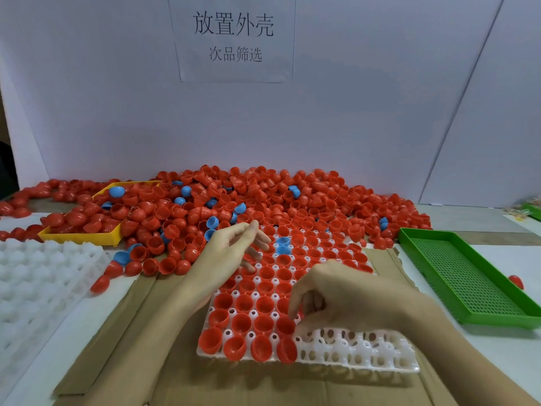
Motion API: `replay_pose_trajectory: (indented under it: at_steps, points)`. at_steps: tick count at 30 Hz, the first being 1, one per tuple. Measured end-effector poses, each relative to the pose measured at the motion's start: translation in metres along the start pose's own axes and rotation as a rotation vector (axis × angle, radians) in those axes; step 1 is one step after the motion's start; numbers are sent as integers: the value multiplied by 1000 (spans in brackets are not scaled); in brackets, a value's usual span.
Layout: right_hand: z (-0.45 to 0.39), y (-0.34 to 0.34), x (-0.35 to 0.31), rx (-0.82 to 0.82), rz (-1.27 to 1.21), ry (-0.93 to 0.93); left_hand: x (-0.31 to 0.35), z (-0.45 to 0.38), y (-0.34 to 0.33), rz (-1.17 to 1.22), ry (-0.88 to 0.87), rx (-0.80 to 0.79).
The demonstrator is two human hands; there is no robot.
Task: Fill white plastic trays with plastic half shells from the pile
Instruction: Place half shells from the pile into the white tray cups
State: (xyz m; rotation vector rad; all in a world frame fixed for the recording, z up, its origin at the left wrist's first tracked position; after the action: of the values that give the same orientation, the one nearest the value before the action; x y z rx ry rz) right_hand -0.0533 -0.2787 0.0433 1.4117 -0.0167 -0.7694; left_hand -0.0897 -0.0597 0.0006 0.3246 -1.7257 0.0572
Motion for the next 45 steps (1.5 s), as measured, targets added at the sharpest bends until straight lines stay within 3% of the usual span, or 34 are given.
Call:
replay_pose_trajectory:
  at_steps: [4, 9, 12, 14, 20, 24, 27, 31, 35, 39, 42, 45]
  points:
    - [-7, 40, 36, 155, 68, -52, 0, 0, 1, 4, 0, 8]
    - [-26, 71, 124, 569, 181, -275, 1, 0, 1, 9, -7, 4]
    - [-31, 62, 161, 554, 186, -344, 1, 0, 2, 10, -4, 15]
    - [-31, 51, 176, 582, 115, -347, 0, -1, 2, 13, 0, 23]
    - [-21, 24, 195, 982, -281, -283, 0, -2, 3, 21, 6, 32]
    - [-16, 20, 197, 1127, -590, -190, -1, -2, 2, 9, 6, 32]
    - [-12, 22, 194, 1092, -775, -114, 0, -2, 2, -1, -37, 34]
    - [-14, 25, 172, 791, -994, 39, 0, 0, -2, -104, -165, -24]
    - [-22, 20, 132, 518, -883, 134, 1, 5, -15, -74, -199, -130]
    - [-28, 13, 94, 294, -797, 228, 1, 8, -26, -7, -130, -115]
    - [-29, 9, 80, 253, -756, 256, -3, 9, -30, -98, -137, -15]
    - [-27, 10, 79, 285, -708, 269, -3, 9, -28, -89, -139, -26]
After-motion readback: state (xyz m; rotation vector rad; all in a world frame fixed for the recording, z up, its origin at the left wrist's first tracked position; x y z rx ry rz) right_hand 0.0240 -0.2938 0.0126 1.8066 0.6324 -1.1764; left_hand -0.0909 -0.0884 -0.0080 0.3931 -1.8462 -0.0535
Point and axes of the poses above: each hand's wrist, its own z-axis away from the middle knuckle, its own y-axis out of the back of the hand, x = y × z, the point moved 1 cm from there along -z, towards the middle knuckle, and after that the axes turned 1 degree about y, right-handed, at the moved point
